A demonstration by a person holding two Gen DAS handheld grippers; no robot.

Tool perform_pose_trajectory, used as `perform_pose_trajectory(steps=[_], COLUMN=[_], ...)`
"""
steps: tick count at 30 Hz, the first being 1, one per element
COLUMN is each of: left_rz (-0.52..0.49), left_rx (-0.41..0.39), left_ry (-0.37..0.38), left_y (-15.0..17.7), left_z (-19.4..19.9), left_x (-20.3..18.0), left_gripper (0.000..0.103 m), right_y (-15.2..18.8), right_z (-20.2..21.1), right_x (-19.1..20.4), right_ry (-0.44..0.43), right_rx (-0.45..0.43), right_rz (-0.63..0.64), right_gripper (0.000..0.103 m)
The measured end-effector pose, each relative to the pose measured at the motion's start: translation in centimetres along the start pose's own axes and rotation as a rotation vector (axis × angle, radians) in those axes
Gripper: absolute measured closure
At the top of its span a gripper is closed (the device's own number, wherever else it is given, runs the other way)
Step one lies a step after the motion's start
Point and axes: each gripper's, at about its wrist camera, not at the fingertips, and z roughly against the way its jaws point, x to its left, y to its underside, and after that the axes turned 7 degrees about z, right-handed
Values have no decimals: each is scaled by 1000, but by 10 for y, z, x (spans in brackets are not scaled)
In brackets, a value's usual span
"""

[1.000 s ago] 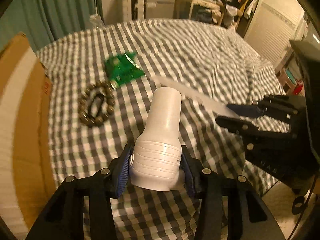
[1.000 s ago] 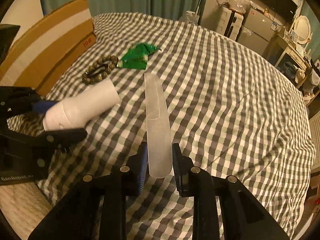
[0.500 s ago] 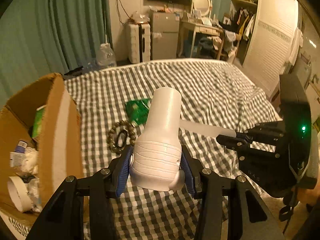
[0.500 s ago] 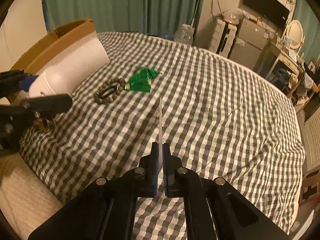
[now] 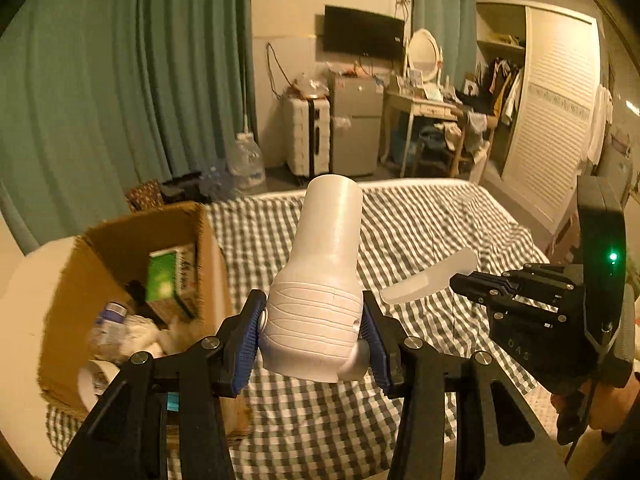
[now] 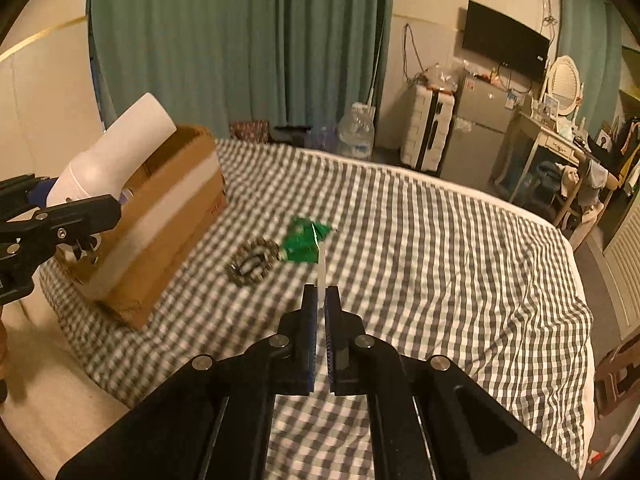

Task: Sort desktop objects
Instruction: 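Carry the hair dryer and comb over the box and open both tools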

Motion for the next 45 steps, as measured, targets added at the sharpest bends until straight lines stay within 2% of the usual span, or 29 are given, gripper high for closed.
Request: perform_pose_trajectory(steps=[12, 19, 25, 36, 45], left_rz=[29, 56, 71, 100, 117], left_rx=[-139, -199, -237, -239, -199], left_ry=[-75, -114, -156, -238, -279], left_y=[-14, -22, -26, -25, -22], left_z=[70, 100, 116, 117, 98], left_x=[40, 67, 93, 138, 164], left_gripper=[55, 55, 55, 55, 55], right_y=[-21, -32, -45, -70, -90], right_z=[47, 80, 102, 112, 102], right_x=[14, 25, 42, 101, 135], right_ry=[19, 15, 9, -41, -121], right_rx=[-159, -254, -324, -398, -433], right_rz=[-101, -146, -133, -50, -28], right_gripper=[100, 100, 100, 100, 100])
